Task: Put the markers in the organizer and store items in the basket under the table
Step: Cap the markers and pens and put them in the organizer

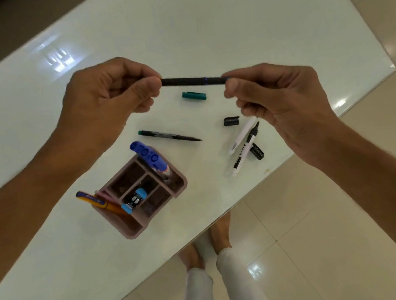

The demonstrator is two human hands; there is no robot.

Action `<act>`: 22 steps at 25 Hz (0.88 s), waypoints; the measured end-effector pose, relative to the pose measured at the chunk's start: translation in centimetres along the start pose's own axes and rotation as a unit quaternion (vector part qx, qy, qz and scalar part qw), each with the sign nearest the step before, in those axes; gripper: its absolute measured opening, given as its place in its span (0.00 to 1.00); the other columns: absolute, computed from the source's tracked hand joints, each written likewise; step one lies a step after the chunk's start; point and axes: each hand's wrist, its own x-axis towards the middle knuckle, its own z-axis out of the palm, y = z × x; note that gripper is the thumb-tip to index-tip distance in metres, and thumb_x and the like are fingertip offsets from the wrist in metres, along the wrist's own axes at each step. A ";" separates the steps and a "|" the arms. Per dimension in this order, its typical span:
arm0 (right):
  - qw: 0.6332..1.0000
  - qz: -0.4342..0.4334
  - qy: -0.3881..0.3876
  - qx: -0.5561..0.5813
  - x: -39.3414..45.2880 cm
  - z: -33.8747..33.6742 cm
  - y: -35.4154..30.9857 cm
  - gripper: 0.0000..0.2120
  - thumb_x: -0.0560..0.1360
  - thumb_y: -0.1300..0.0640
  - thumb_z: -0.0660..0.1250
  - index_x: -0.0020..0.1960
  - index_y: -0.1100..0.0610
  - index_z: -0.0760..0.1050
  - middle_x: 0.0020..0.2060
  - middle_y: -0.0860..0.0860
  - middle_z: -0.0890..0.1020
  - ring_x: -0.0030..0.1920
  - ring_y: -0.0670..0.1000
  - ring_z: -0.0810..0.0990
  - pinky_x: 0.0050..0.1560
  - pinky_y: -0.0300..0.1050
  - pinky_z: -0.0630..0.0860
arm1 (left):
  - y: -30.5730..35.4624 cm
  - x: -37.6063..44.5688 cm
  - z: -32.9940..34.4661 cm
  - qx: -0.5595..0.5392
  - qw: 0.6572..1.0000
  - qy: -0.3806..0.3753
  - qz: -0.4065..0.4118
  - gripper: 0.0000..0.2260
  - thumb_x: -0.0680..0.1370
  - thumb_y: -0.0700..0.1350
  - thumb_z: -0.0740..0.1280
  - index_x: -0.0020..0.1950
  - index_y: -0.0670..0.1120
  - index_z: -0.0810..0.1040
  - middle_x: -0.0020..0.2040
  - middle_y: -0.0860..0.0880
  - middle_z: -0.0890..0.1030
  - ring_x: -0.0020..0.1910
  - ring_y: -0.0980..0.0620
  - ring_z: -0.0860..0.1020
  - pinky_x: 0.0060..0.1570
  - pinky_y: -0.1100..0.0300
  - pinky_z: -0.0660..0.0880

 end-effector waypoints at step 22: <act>0.795 -0.143 -0.236 -0.539 -7.5 18.6 -4.7 0.11 0.84 0.51 0.66 0.51 0.53 0.85 0.43 0.51 0.87 0.43 0.53 0.83 0.45 0.45 0.80 | -7.1 -18.0 -7.6 -0.087 0.977 0.134 -0.143 0.13 0.83 0.57 0.67 0.65 0.54 0.80 0.52 0.53 0.88 0.50 0.54 0.85 0.50 0.61 0.80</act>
